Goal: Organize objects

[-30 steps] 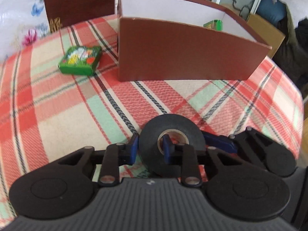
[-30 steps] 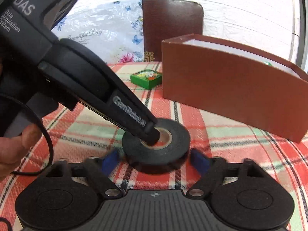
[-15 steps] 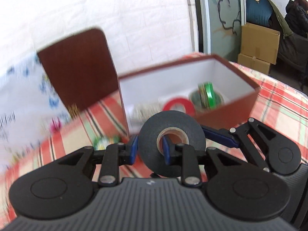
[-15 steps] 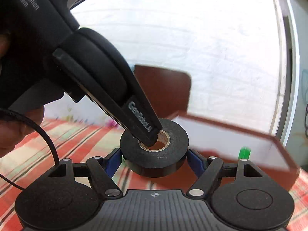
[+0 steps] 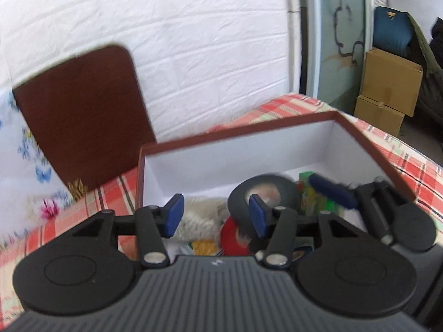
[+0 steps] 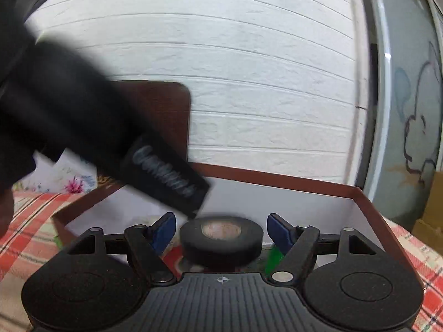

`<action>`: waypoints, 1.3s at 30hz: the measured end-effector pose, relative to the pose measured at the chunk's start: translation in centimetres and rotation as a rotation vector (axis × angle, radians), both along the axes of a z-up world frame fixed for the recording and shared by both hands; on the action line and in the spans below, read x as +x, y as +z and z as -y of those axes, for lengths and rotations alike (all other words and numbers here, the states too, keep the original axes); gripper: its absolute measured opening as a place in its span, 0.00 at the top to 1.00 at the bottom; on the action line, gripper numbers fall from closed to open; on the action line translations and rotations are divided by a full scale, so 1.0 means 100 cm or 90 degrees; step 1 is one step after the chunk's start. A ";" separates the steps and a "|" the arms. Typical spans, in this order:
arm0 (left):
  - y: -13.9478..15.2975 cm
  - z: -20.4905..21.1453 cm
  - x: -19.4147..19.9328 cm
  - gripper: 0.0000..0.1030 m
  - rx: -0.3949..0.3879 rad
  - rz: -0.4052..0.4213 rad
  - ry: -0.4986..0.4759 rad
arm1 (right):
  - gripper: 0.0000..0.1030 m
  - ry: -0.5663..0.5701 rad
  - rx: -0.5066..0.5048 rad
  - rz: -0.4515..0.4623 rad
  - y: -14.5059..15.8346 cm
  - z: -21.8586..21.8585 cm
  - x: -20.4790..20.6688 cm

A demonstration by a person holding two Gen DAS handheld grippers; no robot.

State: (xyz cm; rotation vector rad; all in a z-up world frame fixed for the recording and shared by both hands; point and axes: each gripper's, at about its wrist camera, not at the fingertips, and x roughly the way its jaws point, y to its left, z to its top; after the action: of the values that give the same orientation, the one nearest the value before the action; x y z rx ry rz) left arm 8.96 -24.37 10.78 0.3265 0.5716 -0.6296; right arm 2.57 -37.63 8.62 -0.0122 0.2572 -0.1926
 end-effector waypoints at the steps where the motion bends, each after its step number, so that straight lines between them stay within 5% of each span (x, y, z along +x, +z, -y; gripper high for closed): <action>1: -0.001 -0.004 0.001 0.44 -0.007 -0.006 0.001 | 0.30 0.007 0.011 -0.002 0.000 0.002 0.000; 14: 0.015 -0.077 -0.032 0.42 -0.059 0.020 0.078 | 0.29 0.021 -0.013 0.052 0.008 -0.029 -0.067; 23: -0.035 -0.164 -0.025 0.42 -0.046 -0.048 0.223 | 0.29 0.132 0.001 -0.035 -0.016 -0.085 -0.088; 28: -0.072 -0.223 -0.014 0.42 -0.028 -0.073 0.316 | 0.32 0.225 -0.002 -0.097 -0.022 -0.124 -0.063; 32: -0.095 -0.271 -0.003 0.40 -0.081 -0.108 0.376 | 0.34 0.273 -0.027 -0.117 -0.025 -0.162 -0.036; 35: -0.106 -0.288 -0.016 0.36 -0.130 -0.054 0.357 | 0.32 0.280 -0.078 -0.118 -0.023 -0.188 -0.004; 39: -0.109 -0.278 -0.019 0.26 -0.112 -0.024 0.344 | 0.27 0.280 -0.142 -0.152 -0.022 -0.213 0.052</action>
State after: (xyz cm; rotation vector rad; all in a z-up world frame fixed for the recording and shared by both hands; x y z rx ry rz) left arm 7.06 3.44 -0.08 -0.0121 0.6037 -0.1608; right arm 7.81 -16.36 6.47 -0.3127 0.4622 0.2204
